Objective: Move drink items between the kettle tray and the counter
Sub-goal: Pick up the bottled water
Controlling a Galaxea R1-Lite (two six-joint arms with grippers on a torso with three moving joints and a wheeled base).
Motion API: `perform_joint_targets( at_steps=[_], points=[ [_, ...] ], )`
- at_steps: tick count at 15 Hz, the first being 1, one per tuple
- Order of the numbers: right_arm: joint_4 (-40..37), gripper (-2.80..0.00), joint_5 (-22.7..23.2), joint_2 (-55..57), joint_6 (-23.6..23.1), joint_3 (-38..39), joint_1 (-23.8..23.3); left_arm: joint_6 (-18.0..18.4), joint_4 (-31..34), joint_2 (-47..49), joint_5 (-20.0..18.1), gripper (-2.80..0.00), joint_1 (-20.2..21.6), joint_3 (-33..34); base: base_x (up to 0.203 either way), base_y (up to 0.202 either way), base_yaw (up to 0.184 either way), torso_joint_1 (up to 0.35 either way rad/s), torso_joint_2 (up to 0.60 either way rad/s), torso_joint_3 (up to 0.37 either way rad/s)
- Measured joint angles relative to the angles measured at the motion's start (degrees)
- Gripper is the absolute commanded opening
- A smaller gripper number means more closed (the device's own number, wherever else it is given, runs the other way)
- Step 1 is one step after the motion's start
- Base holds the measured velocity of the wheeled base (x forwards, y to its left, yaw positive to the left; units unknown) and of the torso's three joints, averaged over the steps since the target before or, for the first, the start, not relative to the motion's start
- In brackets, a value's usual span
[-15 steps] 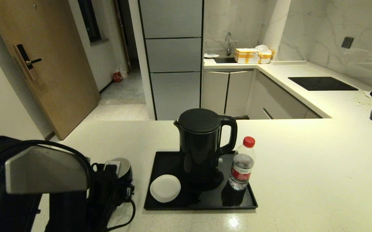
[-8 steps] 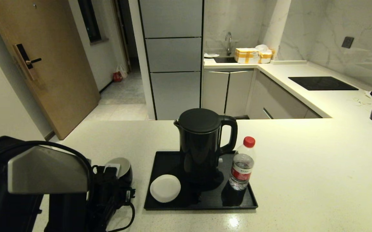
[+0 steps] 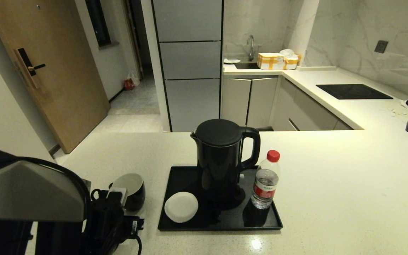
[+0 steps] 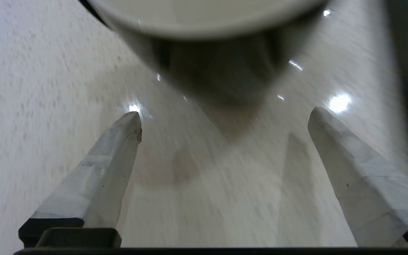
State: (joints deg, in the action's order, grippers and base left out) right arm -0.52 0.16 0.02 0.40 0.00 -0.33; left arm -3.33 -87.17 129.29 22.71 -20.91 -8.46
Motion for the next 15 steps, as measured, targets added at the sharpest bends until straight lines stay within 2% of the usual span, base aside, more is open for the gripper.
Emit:
perform_joint_targets(
  at_steps=[2,5,6,9,11,13,15],
  points=[
    [0.0,-2.80,0.0,0.0,0.0,0.0,0.0,-1.3,0.0,-3.0,0.2,0.00,-1.9,3.8,0.000,0.000,0.000,0.000,0.00,0.000],
    [0.0,-2.80,0.0,0.0,0.0,0.0,0.0,-3.5,3.3,-11.1,2.9,0.00,-6.0,7.5,0.000,0.000,0.000,0.000,0.00,0.000],
    [0.0,-2.80,0.0,0.0,0.0,0.0,0.0,-3.1,5.5,-14.7,3.7,-2.80,-7.8,7.8,0.000,0.000,0.000,0.000,0.00,0.000],
    [0.0,-2.80,0.0,0.0,0.0,0.0,0.0,1.4,9.3,-23.7,6.7,-2.80,-15.7,7.7,0.000,0.000,0.000,0.000,0.00,0.000],
    [0.0,-2.80,0.0,0.0,0.0,0.0,0.0,4.3,10.9,-27.7,10.1,-2.80,-18.7,6.6,0.000,0.000,0.000,0.000,0.00,0.000],
    [0.0,-2.80,0.0,0.0,0.0,0.0,0.0,5.9,14.1,-32.4,14.8,-2.80,-18.8,4.3,0.000,0.000,0.000,0.000,0.00,0.000],
    [0.0,-2.80,0.0,0.0,0.0,0.0,0.0,7.1,20.5,-38.8,18.1,-2.80,-15.6,-0.4,0.000,0.000,0.000,0.000,0.00,0.000]
  ],
)
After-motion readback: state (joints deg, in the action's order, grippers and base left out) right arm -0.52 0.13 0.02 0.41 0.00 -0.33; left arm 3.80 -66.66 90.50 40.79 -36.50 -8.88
